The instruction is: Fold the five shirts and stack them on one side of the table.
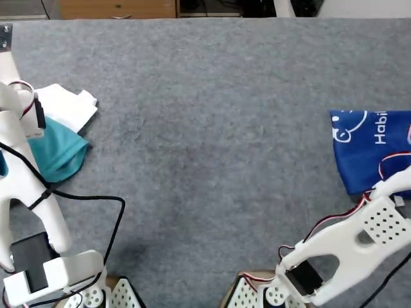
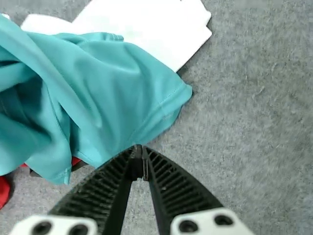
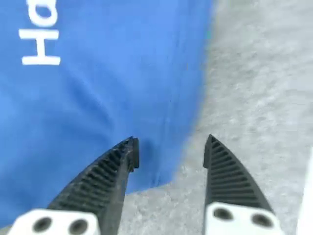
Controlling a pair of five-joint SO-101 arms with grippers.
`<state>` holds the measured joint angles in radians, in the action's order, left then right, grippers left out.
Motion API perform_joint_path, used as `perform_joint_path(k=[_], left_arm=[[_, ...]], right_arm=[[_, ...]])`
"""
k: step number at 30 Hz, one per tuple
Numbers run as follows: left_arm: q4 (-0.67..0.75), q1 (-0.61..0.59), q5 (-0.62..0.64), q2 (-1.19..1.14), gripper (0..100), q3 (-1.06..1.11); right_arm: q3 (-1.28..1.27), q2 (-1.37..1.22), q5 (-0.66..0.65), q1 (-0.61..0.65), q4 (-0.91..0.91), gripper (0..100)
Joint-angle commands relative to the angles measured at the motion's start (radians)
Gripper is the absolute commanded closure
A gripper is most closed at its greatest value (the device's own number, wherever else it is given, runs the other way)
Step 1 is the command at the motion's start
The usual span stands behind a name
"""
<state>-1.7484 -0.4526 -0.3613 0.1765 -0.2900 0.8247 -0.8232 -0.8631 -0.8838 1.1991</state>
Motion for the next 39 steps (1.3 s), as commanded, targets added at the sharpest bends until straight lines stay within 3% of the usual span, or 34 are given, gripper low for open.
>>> perform_joint_path(k=[1, 8, 12, 13, 29, 39], left_arm=[[-0.009, -0.011, -0.009, 0.038, 98, 0.005], [-0.009, -0.011, -0.009, 0.039, 98, -0.003], [-0.009, -0.011, -0.006, 0.039, 98, -0.003], [-0.009, -0.011, -0.006, 0.039, 98, -0.003], [-0.009, -0.011, -0.005, 0.039, 98, -0.003], [-0.009, -0.012, -0.005, 0.039, 98, -0.063]], right_arm=[[0.13, 0.01, -0.012, 0.016, 0.083, 76.7], [0.335, 0.005, -0.012, 0.074, 0.442, 78.3], [0.355, 0.005, -0.012, 0.13, 0.586, 94.3], [0.344, 0.005, -0.012, 0.139, 0.588, 99.5], [-0.119, -0.036, 0.031, 0.168, 0.519, 99.7], [0.008, 0.127, 0.087, 0.189, 0.588, 99.7]])
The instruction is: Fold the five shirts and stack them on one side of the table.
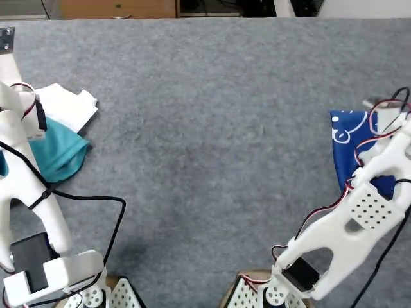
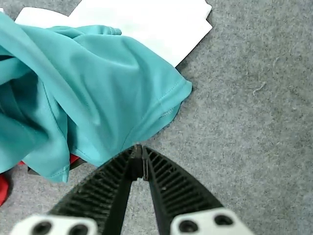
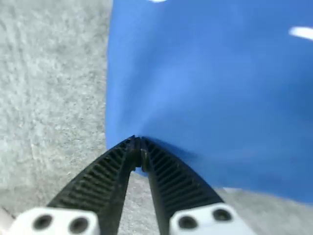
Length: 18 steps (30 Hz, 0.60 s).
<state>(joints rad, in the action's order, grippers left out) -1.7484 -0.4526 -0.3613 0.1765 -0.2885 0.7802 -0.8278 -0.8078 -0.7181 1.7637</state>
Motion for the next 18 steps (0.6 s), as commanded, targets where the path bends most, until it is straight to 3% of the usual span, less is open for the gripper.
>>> perform_joint_path(k=[1, 7, 13, 18], left_arm=[[-0.009, -0.012, -0.005, 0.039, 98, -0.081], [-0.005, -0.08, -0.02, 0.018, 98, -0.124], [0.112, -0.192, -0.238, -0.102, 97, -0.071], [0.201, -0.264, -0.4, -0.179, 83, -0.072]], right_arm=[[0.051, 0.166, 0.038, 0.03, 0.023, 99.7], [-0.091, 0.414, 0.043, 0.068, 0.023, 99.7], [-0.427, 0.696, 0.043, 0.108, 0.021, 99.7], [-0.725, 0.894, 0.04, 0.127, 0.017, 99.7]])
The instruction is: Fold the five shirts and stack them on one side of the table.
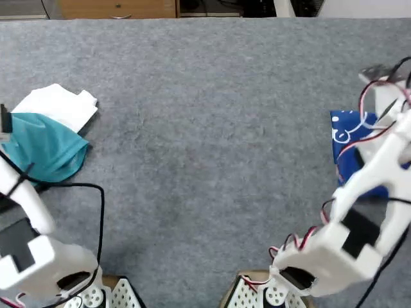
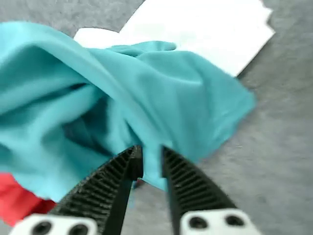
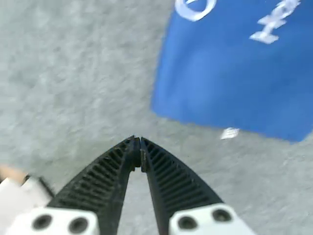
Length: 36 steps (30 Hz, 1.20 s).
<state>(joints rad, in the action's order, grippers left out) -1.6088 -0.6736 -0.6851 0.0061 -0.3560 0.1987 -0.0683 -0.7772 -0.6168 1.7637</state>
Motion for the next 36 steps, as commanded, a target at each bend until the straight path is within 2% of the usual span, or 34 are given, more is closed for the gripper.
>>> perform_joint_path(k=[1, 6, 10, 14, 16, 19, 21, 25, 29, 32, 36], left_arm=[[0.089, -0.054, -0.095, -0.015, 82, -0.005], [0.296, -0.104, -0.218, -0.03, 81, 0.009], [0.457, -0.132, -0.252, -0.081, 81, 0.035], [0.539, -0.155, -0.269, -0.18, 82, 0.04], [0.572, -0.161, -0.264, -0.232, 86, 0.032], [0.611, -0.157, -0.262, -0.268, 99, 0.005], [0.609, -0.141, -0.216, -0.255, 98, -0.029], [0.609, -0.112, 0.008, -0.16, 98, -0.118], [0.589, -0.028, 0.189, -0.008, 98, -0.157], [0.494, 0.092, 0.255, 0.127, 98, -0.164], [0.367, 0.301, 0.269, 0.272, 98, -0.153]], right_arm=[[-0.191, 0.165, 0.009, 0.028, 0.017, 99.7], [-0.374, 0.294, 0.011, 0.068, -0.008, 99.7], [-0.441, 0.355, 0.012, 0.101, -0.012, 99.6], [-0.483, 0.378, 0.012, 0.117, -0.012, 99.6], [-0.49, 0.378, 0.012, 0.117, -0.012, 99.6], [-0.493, 0.383, 0.014, 0.111, -0.009, 99.6], [-0.493, 0.383, 0.014, 0.11, -0.006, 99.6], [-0.493, 0.383, 0.014, 0.108, -0.005, 99.6], [-0.493, 0.384, 0.014, 0.108, -0.005, 99.6], [-0.495, 0.384, 0.014, 0.102, -0.003, 99.6], [-0.495, 0.384, 0.014, 0.048, -0.003, 99.6]])
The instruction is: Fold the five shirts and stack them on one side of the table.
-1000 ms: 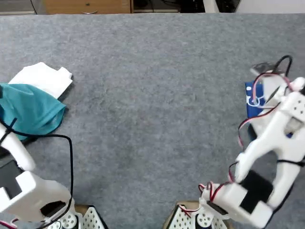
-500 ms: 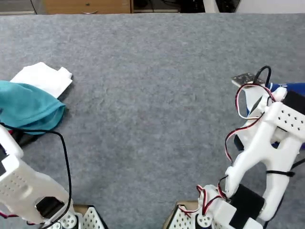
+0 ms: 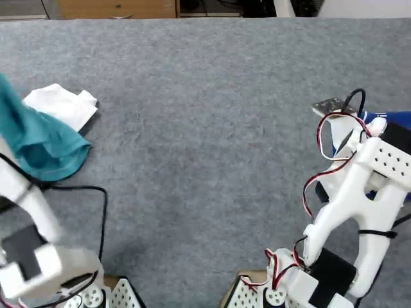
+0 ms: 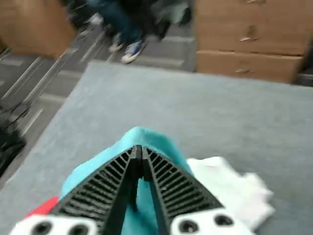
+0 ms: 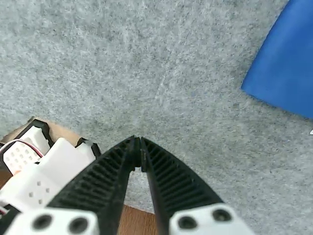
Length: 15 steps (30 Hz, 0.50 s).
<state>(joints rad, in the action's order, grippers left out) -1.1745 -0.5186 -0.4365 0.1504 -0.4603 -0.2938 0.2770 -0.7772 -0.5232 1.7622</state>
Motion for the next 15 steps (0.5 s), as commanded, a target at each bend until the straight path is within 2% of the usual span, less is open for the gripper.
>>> perform_joint_path(k=[1, 10, 12, 15], left_arm=[[-0.087, 0.187, 0.018, 0.15, 98, -0.048], [-0.176, 0.463, 0.021, 0.183, 98, -0.054], [-0.186, 0.466, 0.02, 0.183, 98, -0.048], [-0.273, 0.404, 0.012, 0.173, 98, -0.046]], right_arm=[[-0.002, 0.039, 0.009, -0.065, -0.002, 99.6], [-0.002, 0.039, -0.035, -0.182, 0.0, 99.6], [-0.001, 0.039, -0.043, -0.188, 0.0, 99.6], [0.002, 0.039, -0.043, -0.188, 0.0, 99.6]])
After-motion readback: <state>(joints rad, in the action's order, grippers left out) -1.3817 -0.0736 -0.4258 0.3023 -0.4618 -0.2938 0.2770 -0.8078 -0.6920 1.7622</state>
